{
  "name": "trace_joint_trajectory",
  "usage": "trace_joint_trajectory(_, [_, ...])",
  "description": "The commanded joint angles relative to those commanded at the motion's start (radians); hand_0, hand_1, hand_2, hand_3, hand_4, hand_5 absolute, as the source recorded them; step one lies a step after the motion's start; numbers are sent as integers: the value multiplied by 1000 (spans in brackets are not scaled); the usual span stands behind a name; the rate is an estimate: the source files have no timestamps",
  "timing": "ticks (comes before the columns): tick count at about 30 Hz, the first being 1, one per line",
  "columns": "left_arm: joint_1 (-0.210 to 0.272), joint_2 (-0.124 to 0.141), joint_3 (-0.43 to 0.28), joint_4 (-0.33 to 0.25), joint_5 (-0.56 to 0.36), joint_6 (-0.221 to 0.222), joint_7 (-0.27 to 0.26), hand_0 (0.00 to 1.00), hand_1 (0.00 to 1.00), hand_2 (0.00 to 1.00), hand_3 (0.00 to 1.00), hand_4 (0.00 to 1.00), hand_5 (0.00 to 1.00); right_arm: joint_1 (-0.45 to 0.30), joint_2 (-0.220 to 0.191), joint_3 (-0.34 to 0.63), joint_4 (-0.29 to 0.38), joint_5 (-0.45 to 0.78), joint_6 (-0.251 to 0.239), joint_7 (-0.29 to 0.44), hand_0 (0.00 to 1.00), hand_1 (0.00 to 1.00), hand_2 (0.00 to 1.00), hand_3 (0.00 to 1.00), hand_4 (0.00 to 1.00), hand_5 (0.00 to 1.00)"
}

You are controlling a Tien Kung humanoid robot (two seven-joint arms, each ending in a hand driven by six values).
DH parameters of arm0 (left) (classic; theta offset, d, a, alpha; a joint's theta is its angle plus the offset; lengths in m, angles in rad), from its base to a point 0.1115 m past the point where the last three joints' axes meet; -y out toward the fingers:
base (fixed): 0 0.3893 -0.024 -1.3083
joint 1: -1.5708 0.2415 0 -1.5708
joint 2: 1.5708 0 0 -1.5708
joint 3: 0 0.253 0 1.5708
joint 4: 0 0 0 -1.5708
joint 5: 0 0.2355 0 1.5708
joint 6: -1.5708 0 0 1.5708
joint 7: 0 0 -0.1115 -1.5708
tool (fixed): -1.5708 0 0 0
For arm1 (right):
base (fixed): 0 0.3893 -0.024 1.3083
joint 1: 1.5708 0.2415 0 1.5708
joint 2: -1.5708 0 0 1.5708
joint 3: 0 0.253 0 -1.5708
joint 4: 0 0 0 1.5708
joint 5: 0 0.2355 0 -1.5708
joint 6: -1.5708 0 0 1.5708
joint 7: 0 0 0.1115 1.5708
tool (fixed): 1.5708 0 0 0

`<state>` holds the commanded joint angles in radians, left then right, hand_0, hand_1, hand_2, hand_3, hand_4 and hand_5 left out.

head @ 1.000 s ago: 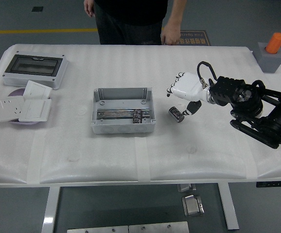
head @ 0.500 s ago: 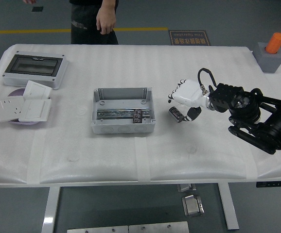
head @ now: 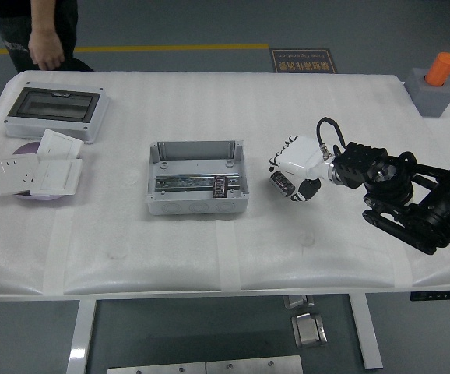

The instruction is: Pick up the battery,place it into the box

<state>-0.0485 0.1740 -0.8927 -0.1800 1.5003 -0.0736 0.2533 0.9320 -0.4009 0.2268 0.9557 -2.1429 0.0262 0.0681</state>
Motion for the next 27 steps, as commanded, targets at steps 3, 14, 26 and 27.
trace_joint_trajectory(3, [-2,0,-3,0,3,-1,0,624,640,443,582,399,385,-2,1,2,-5,6,0,-1,918,750,754,785,877,283])
trace_joint_trajectory(14, [-1,0,-25,0,29,-6,6,624,639,443,581,400,386,-13,10,4,-17,29,-1,-10,906,741,730,697,636,258])
trace_joint_trajectory(26, [5,-3,-34,0,37,-3,6,624,640,443,582,401,389,-18,-22,-82,25,148,-124,-92,859,698,662,673,398,191])
trace_joint_trajectory(27, [6,-4,-35,0,38,-4,6,624,640,443,582,401,389,-18,-31,-101,37,165,-148,-109,859,698,662,673,398,191])
